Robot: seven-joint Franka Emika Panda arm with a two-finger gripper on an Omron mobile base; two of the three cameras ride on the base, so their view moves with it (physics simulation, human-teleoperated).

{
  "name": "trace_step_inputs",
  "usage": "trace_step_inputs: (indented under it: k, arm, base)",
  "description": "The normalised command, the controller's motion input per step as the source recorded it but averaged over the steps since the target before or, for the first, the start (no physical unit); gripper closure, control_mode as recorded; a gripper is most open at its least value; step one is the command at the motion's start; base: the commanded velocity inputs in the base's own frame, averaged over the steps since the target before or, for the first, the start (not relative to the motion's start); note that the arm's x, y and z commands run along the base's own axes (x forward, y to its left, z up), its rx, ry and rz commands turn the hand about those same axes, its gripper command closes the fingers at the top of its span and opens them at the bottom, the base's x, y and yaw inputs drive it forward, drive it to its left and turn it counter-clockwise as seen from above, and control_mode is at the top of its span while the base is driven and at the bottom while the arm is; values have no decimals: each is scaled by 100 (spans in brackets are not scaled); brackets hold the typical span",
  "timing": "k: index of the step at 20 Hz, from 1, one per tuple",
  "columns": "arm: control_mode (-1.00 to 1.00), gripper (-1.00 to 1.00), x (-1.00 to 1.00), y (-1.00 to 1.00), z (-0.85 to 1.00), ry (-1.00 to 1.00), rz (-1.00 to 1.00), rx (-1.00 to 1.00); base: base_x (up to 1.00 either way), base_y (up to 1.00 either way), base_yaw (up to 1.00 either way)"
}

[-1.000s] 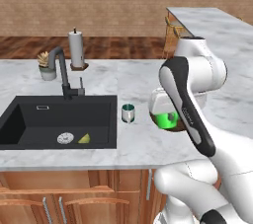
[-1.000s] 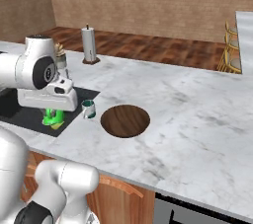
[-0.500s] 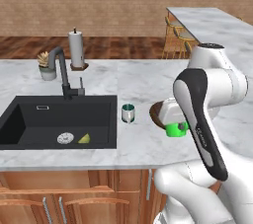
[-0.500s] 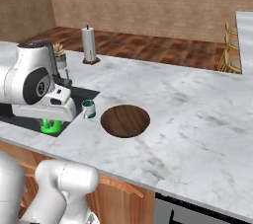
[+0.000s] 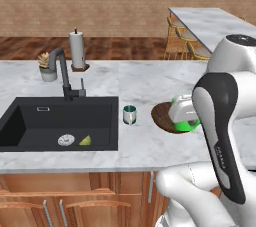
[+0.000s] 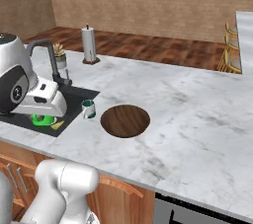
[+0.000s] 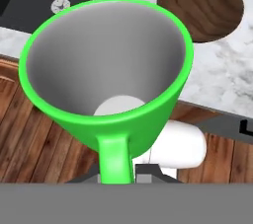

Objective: Clear the mugs and bowl far away from the sink.

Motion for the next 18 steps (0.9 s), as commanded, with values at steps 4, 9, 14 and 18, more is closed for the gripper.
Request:
trace_step_inputs:
  k: [4,9,14,18]
  arm:
    - [-100,100,-31,0,26,-20,-2,0]
    - [100,100,-15,0,0,-7,-1,0]
    - [100,100,0,0,0,0,0,0]
    - [100,100,0,0,0,0,0,0]
  base:
    - [0,0,0]
    - [-27,0,-2]
    - [-45,12,0]
    - [-31,81,13]
